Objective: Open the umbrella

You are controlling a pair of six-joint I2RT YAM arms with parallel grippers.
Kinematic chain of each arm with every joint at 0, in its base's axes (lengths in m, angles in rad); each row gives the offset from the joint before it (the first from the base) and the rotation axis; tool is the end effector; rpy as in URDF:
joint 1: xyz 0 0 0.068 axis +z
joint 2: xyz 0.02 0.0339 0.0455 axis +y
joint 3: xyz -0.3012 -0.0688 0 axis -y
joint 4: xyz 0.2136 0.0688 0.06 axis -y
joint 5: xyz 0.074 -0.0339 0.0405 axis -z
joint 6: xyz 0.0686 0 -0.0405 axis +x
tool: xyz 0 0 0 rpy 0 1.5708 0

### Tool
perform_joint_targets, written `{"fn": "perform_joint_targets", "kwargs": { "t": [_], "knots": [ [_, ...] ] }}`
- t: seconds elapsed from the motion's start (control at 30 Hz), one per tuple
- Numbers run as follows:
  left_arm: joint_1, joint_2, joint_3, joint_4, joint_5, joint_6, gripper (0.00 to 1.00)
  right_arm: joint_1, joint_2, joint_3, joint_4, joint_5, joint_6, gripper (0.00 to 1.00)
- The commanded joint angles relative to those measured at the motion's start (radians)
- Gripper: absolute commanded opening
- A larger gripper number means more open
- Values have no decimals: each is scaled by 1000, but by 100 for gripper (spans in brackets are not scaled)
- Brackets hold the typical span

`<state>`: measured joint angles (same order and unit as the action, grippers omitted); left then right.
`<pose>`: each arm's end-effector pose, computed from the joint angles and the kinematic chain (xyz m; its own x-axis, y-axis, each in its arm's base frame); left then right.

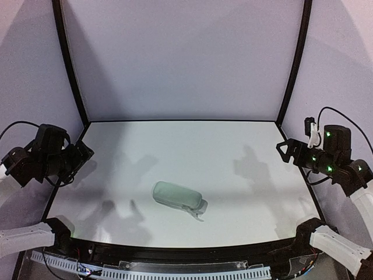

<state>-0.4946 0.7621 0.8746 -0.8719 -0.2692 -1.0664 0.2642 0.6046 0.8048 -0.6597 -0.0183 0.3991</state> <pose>0.1048 -0.0358 0.3086 -0.5448 -0.6650 -0.5108 -0.3914 0.7404 -0.5464 0.0937 0.0266 0.3228 -0.5021 0.2667 -0.8227 -0.0888 0.9303 0.3558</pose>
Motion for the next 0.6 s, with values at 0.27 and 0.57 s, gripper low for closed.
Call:
{"fn": "perform_joint_targets", "kwargs": {
  "t": [0.27,0.57],
  "knots": [
    [4,15,-212,191,186,-60,99,324,262,33,180,-336,-173,99],
    [-5,100,-264,294,244,-78,99,728,757,230,207,-22,-425,98]
  ]
}}
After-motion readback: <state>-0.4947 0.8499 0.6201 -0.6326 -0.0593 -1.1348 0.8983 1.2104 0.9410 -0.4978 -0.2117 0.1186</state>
